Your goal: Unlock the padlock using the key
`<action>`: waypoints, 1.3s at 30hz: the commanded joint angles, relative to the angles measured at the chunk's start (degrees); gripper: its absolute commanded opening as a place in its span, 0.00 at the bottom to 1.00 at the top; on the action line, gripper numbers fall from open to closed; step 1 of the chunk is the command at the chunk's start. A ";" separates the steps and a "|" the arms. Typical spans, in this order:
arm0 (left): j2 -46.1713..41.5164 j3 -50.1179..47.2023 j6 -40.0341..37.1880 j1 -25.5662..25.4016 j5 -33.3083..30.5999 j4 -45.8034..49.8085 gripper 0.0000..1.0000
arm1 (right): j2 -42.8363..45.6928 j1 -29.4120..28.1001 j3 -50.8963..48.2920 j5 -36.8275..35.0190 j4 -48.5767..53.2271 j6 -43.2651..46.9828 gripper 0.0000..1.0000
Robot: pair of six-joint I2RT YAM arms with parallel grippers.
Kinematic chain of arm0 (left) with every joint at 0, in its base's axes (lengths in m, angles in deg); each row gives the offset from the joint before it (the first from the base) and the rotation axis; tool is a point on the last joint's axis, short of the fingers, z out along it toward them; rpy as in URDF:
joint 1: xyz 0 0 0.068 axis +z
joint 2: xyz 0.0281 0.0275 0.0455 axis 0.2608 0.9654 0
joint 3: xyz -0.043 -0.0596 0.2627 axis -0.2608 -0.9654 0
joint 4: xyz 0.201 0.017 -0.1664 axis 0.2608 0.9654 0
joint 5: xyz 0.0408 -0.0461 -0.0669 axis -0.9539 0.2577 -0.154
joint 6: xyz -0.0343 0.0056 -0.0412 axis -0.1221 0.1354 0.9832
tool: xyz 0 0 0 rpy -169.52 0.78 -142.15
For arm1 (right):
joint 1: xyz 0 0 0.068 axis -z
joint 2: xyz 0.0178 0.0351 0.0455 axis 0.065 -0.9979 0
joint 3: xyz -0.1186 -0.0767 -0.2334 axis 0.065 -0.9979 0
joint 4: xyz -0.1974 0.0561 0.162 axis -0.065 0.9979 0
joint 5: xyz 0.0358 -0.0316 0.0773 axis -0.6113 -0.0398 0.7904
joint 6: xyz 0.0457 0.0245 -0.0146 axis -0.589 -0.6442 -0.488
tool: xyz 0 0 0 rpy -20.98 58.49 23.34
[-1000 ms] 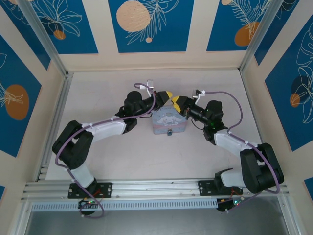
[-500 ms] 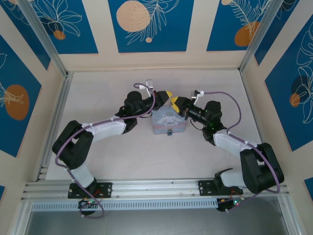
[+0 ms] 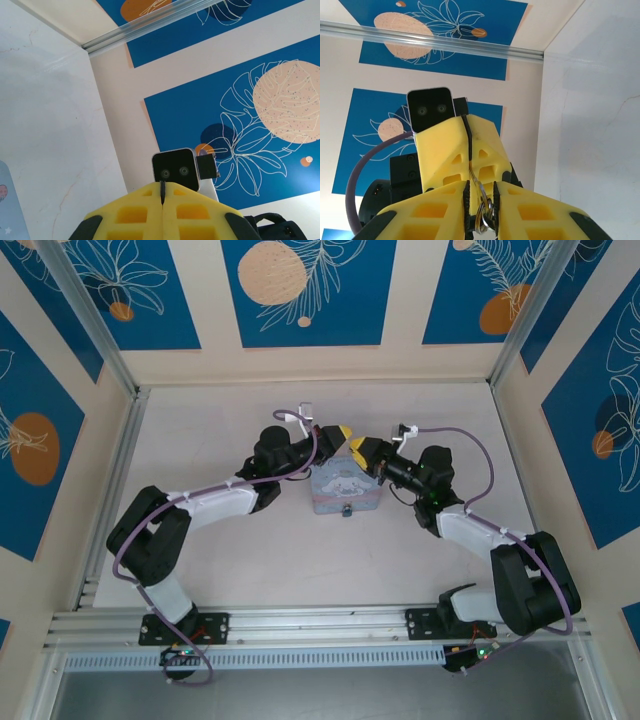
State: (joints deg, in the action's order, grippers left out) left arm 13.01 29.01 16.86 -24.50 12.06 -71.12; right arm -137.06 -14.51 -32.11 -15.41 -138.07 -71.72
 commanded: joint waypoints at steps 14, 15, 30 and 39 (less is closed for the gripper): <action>-0.07 0.01 -0.02 0.06 -0.78 -1.92 0.00 | -1.15 0.31 0.19 -0.45 -0.58 0.18 0.21; 0.06 0.03 0.03 0.00 -0.82 -1.83 0.00 | -1.14 0.18 0.18 -0.42 -0.56 0.23 0.21; 0.41 -0.22 0.02 0.05 -1.04 -1.48 0.00 | -1.24 -0.35 1.55 0.37 -0.90 0.50 0.19; 0.36 -0.40 0.11 0.05 -1.20 -1.39 0.00 | -1.37 -0.31 1.41 0.36 -0.64 0.42 0.03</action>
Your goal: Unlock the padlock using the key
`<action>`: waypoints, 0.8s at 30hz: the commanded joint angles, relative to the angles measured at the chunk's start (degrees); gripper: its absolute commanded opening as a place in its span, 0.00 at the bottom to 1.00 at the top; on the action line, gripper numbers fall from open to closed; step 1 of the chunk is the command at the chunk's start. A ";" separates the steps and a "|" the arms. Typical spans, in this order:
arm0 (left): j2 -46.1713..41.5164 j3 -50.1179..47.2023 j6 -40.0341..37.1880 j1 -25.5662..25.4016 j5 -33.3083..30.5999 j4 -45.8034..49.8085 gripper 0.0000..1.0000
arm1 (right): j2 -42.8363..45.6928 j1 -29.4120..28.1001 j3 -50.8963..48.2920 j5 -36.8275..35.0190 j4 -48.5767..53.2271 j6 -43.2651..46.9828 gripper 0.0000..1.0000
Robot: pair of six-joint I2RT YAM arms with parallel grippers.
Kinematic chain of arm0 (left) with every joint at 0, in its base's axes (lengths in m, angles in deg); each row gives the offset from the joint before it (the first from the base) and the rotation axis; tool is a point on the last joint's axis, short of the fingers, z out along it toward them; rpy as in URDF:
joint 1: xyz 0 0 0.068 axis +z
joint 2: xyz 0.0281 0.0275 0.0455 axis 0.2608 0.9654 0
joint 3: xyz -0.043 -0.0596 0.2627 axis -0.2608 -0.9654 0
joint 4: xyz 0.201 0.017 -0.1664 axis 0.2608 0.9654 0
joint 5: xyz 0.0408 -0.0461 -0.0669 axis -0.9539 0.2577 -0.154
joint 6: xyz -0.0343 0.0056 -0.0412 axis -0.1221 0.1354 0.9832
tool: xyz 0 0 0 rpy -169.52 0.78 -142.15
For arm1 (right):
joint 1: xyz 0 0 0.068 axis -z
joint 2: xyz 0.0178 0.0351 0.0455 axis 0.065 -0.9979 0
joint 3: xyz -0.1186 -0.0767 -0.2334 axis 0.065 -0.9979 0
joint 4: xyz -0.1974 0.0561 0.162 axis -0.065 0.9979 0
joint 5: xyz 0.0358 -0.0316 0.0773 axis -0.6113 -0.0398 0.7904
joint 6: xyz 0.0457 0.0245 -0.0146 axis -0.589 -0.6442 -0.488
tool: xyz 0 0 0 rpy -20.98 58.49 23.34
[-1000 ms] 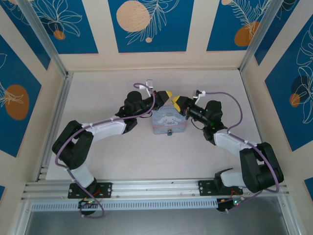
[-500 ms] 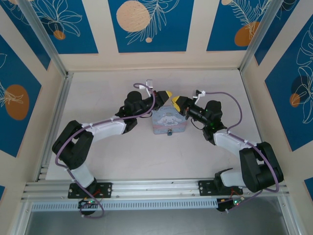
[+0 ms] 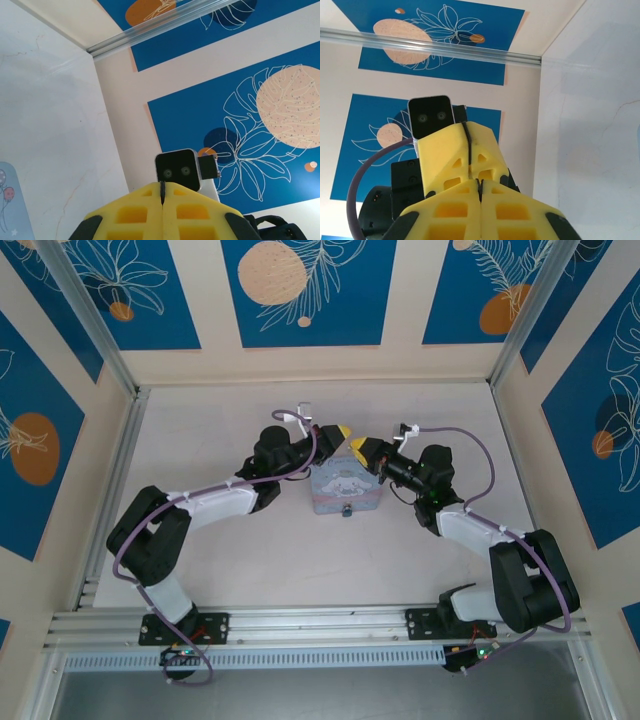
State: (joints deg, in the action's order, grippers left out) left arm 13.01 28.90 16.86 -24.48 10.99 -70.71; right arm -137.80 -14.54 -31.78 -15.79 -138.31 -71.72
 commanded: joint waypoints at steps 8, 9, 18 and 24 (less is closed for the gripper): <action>-0.54 -1.36 0.26 -0.01 -0.50 -1.85 0.00 | -0.63 0.15 0.71 0.49 0.70 0.81 0.00; -0.64 -1.35 0.23 -0.01 -0.50 -1.82 0.00 | -0.67 0.15 0.63 0.61 0.70 0.87 0.00; -0.62 -0.78 0.29 -0.14 -1.27 -0.85 0.00 | -1.67 -0.88 2.05 1.57 0.38 1.40 0.15; -0.76 -0.87 0.19 -0.18 -1.64 -0.58 0.00 | -2.04 -1.18 2.20 1.35 0.43 1.36 0.18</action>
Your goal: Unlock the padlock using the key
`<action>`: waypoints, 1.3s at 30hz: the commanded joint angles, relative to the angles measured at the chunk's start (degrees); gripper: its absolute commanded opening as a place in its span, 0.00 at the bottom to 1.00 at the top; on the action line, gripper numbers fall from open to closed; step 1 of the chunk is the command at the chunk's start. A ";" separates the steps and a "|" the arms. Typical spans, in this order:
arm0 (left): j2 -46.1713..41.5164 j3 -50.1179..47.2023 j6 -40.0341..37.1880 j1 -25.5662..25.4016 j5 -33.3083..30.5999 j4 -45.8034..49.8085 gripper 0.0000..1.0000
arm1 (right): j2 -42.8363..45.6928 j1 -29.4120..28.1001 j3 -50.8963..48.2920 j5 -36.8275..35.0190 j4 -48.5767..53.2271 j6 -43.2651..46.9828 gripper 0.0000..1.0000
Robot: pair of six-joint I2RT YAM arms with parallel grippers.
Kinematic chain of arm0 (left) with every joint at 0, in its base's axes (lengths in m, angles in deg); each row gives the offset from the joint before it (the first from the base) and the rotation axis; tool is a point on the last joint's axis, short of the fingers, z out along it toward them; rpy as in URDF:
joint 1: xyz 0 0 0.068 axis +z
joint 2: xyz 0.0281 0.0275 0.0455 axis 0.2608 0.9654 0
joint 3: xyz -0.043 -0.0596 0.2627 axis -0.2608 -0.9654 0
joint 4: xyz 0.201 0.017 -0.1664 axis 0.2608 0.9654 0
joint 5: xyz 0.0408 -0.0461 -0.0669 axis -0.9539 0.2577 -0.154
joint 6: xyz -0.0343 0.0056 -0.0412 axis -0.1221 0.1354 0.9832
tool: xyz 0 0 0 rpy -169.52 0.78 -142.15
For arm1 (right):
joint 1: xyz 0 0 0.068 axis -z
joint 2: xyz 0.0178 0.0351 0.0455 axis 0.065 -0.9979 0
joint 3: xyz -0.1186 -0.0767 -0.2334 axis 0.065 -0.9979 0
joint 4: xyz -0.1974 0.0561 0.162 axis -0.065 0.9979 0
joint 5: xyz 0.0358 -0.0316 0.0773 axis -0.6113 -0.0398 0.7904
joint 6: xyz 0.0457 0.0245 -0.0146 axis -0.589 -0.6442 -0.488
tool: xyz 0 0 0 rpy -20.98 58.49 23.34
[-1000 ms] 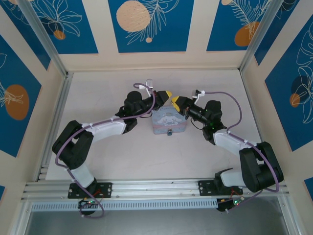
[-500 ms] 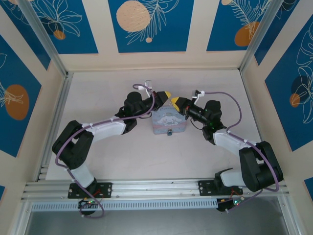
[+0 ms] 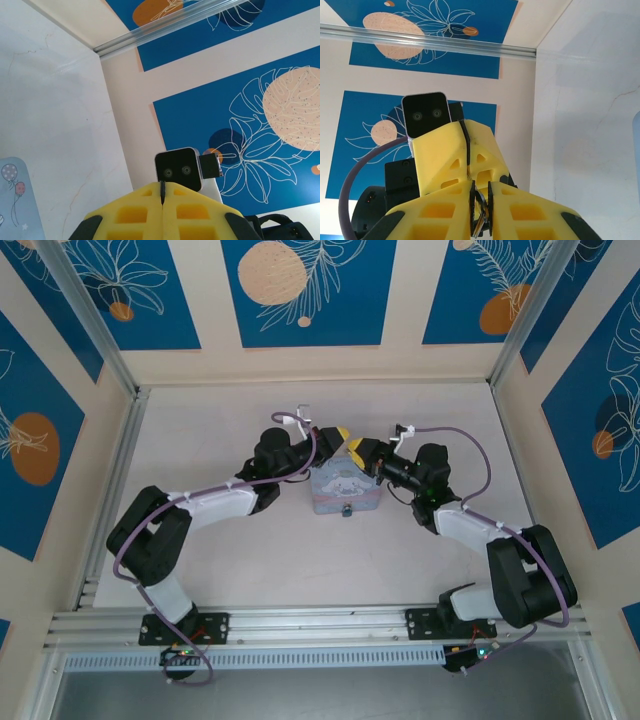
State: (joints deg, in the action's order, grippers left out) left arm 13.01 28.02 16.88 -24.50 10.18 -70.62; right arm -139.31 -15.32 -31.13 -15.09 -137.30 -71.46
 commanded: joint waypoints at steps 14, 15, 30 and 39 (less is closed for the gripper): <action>-0.98 -0.80 0.18 -0.13 -1.46 -0.76 0.00 | -0.19 -0.47 0.89 0.01 -0.12 1.30 0.00; -1.15 -1.17 0.18 -0.13 -1.54 -0.75 0.00 | -0.04 -0.34 0.68 -0.25 0.03 1.41 0.00; -3.24 -3.44 0.32 -0.34 -2.65 -1.29 0.00 | 0.19 0.56 -0.25 -2.86 1.53 0.86 0.00; -5.60 -0.69 -5.14 -0.02 -2.67 8.50 0.46 | 0.76 1.30 -1.55 -0.69 1.22 1.60 0.00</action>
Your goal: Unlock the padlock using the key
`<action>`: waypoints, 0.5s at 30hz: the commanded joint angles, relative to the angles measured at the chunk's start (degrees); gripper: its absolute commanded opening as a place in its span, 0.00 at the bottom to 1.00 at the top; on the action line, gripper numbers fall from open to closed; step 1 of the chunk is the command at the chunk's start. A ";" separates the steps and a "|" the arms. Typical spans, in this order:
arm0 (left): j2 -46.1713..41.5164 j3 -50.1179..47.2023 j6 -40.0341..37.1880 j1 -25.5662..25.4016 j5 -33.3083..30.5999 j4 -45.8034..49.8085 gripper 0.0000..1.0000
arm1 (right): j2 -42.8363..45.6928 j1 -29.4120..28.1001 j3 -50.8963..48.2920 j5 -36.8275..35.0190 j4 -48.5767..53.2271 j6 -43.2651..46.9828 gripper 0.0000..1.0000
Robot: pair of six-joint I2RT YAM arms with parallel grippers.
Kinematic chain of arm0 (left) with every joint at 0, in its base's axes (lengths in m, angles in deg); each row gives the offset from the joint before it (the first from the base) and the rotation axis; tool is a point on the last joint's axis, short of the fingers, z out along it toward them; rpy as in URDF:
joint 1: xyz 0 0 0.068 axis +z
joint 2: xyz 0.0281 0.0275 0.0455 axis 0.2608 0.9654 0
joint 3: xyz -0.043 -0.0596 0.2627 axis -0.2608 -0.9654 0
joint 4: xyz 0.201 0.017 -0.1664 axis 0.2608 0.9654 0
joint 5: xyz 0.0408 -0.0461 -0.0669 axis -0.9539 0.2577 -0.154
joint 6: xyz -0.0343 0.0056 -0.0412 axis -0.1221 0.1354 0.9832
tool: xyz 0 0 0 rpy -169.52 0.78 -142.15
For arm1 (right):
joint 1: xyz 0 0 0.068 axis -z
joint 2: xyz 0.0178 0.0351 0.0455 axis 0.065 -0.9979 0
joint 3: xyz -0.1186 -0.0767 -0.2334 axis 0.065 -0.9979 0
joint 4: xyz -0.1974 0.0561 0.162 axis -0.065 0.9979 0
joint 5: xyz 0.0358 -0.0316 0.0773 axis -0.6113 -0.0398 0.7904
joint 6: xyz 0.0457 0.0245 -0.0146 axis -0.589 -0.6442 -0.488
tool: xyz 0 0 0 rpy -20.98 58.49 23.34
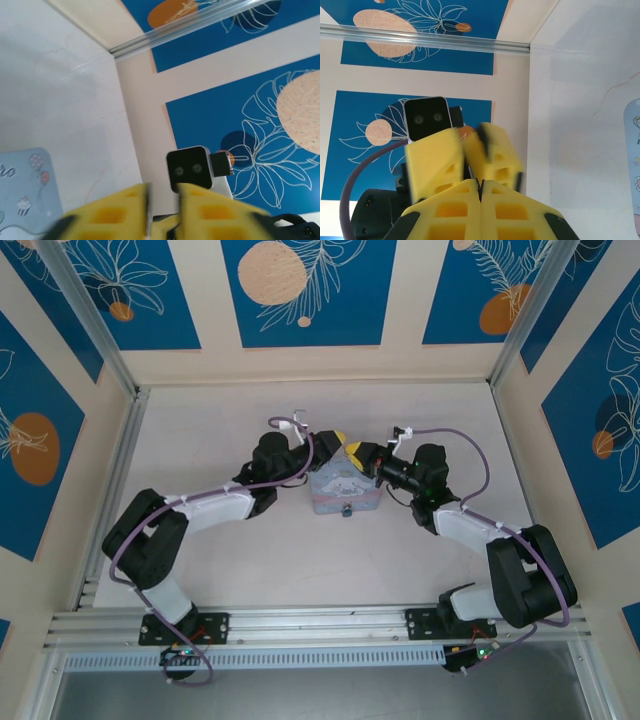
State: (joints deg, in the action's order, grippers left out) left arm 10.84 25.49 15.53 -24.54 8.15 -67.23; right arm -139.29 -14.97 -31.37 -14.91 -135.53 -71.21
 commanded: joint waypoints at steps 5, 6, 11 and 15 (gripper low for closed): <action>-10.99 2.99 -13.22 0.45 -3.93 19.75 0.75 | 3.87 3.49 -4.24 0.67 2.77 3.12 0.00; -12.48 3.55 -15.40 0.44 -4.63 23.83 0.78 | 4.54 4.11 -4.65 1.23 4.02 3.90 0.00; -16.95 5.59 -24.32 0.25 -6.27 40.98 1.00 | 8.23 7.18 -4.86 3.24 13.20 9.68 0.00; -19.15 3.11 -27.49 -0.77 -11.65 48.88 1.00 | 9.96 10.28 -5.39 4.87 17.58 12.66 0.00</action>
State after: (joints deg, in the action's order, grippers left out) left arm -7.60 29.92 -6.07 -24.65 1.33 -29.75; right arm -130.81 -6.30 -35.80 -12.31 -123.38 -63.06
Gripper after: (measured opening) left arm 0.998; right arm 0.061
